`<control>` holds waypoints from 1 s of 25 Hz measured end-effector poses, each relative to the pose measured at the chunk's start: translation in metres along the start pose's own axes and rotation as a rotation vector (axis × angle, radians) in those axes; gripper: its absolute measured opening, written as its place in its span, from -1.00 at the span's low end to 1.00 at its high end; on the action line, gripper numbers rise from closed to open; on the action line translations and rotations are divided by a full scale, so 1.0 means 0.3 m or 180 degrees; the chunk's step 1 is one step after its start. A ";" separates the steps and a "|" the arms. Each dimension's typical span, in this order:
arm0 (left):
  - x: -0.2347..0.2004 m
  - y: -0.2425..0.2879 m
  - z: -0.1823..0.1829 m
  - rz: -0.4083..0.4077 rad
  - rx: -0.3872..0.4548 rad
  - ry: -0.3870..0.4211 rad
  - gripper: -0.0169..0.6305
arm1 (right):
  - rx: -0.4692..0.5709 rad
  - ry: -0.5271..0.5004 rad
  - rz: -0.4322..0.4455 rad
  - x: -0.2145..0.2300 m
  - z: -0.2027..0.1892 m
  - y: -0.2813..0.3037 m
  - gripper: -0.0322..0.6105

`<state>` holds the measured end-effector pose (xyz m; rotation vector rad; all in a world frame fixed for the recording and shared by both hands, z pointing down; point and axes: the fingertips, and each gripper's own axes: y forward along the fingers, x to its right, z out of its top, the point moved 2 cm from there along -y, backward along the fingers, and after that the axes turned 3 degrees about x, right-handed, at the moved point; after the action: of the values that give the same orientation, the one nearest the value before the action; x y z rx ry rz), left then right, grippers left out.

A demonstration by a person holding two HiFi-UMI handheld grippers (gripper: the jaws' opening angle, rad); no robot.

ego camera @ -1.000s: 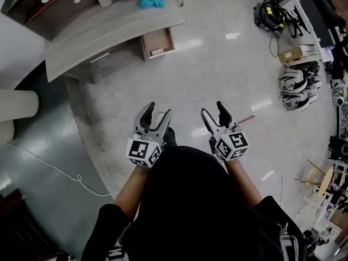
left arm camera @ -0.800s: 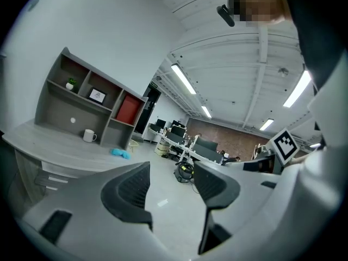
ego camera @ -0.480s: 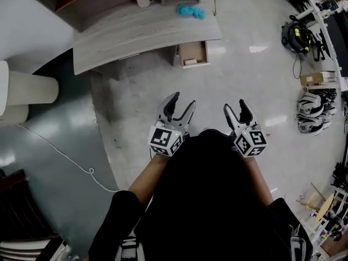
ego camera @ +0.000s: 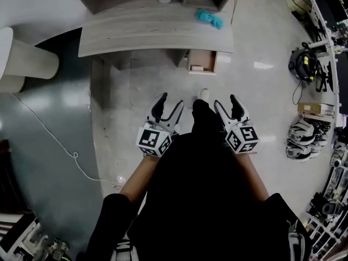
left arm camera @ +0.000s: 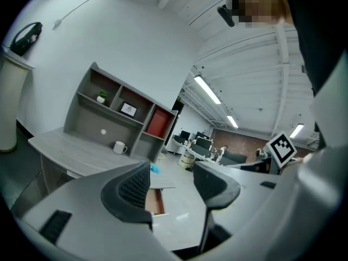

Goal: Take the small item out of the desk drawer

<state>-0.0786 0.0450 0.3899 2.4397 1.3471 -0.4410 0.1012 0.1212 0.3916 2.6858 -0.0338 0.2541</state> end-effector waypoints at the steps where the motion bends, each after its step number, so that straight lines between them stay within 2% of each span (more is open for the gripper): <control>1: -0.010 0.010 0.004 0.0068 0.0030 -0.0002 -0.25 | -0.0024 -0.0016 0.0072 0.010 0.006 0.030 -0.04; 9: -0.086 0.160 0.041 0.0714 0.0203 0.0026 -0.25 | -0.0119 -0.0111 0.0608 0.176 0.082 0.268 -0.04; 14: -0.082 0.347 0.065 0.0944 0.0310 -0.0222 -0.25 | -0.0265 -0.0096 0.0833 0.337 0.130 0.381 -0.05; 19: -0.055 0.522 0.097 0.1090 0.0287 -0.0138 -0.25 | -0.0431 -0.0139 0.1094 0.471 0.155 0.462 -0.05; 25: -0.022 0.686 0.081 0.1310 0.0206 -0.0113 -0.25 | -0.0729 -0.0259 0.1450 0.595 0.123 0.570 -0.05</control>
<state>0.0911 -0.0742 0.3967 2.6557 0.7932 -0.4224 0.2721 -0.0460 0.4643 2.4269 -0.6628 0.2596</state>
